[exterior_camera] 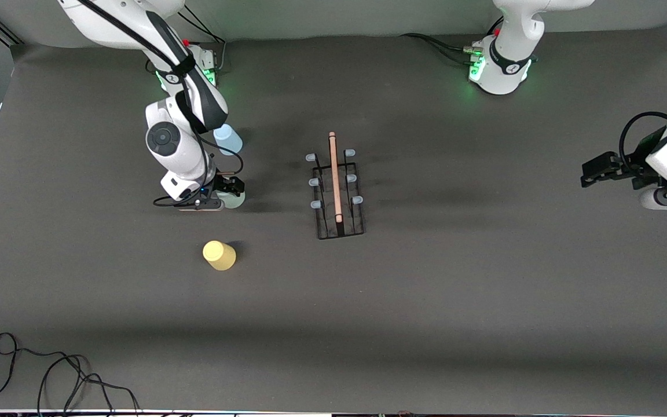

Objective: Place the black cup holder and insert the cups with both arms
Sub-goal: 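Grasp the pale green cup with the right gripper and lift it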

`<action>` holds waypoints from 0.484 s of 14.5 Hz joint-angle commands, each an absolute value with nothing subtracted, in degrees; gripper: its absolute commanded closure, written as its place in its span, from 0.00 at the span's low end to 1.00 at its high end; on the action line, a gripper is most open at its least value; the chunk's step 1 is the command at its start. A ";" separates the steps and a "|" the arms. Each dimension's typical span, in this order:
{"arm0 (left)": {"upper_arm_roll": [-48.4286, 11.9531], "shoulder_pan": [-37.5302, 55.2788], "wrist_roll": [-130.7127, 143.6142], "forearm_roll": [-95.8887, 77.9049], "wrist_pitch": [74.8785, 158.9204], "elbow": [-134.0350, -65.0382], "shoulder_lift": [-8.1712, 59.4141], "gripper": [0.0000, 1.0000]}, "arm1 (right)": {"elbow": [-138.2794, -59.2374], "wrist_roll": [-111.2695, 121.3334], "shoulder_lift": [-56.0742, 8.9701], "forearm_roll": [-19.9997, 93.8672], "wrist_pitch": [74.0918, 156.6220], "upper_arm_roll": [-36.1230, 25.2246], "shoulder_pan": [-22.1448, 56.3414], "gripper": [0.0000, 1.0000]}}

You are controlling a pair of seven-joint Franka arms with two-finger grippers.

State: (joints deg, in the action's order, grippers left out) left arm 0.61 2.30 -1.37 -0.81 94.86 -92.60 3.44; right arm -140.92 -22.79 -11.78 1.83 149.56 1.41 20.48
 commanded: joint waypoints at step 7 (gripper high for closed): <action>0.44 2.11 -2.20 1.23 97.47 -93.96 2.11 0.00 | -140.01 -24.79 -8.01 1.49 142.58 1.32 21.18 0.89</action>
State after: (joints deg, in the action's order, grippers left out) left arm 0.65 2.29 -1.37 0.40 97.25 -92.71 3.45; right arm -140.32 -23.05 -11.26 1.83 146.52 1.42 20.48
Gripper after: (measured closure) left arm 0.000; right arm 0.330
